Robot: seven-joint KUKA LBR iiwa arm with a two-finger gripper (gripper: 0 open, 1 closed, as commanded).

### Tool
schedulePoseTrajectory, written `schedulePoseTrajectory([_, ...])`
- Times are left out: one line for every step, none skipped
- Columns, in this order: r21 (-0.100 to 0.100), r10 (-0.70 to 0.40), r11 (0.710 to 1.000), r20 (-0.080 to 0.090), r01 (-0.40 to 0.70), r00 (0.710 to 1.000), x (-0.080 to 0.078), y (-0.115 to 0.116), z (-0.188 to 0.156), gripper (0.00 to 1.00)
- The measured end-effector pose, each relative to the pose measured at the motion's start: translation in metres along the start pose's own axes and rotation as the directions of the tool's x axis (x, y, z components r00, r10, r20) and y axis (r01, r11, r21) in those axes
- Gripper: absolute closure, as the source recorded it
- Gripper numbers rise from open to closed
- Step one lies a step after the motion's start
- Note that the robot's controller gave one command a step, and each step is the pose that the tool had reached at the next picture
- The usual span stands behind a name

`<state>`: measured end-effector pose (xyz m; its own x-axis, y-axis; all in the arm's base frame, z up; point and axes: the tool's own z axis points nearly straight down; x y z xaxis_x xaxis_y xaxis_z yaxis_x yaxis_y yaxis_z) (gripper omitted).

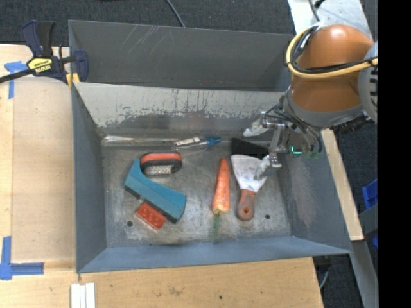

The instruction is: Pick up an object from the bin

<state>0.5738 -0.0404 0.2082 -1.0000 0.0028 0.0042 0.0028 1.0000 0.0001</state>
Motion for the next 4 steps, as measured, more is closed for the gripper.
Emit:
schedulePoseTrajectory([0.001, -0.001, 1.000, 0.008, 0.001, 1.000, -0.002, 0.000, -0.005, 0.00])
schedulePoseTrajectory([0.004, -0.203, 0.979, 0.016, 0.203, 0.979, 0.005, -0.008, 0.037, 0.00])
schedulePoseTrajectory([0.005, -0.585, 0.811, 0.007, 0.585, 0.811, -0.005, -0.015, 0.071, 0.00])
schedulePoseTrajectory([0.004, -0.755, 0.655, 0.004, 0.755, 0.655, 0.008, -0.036, 0.072, 0.00])
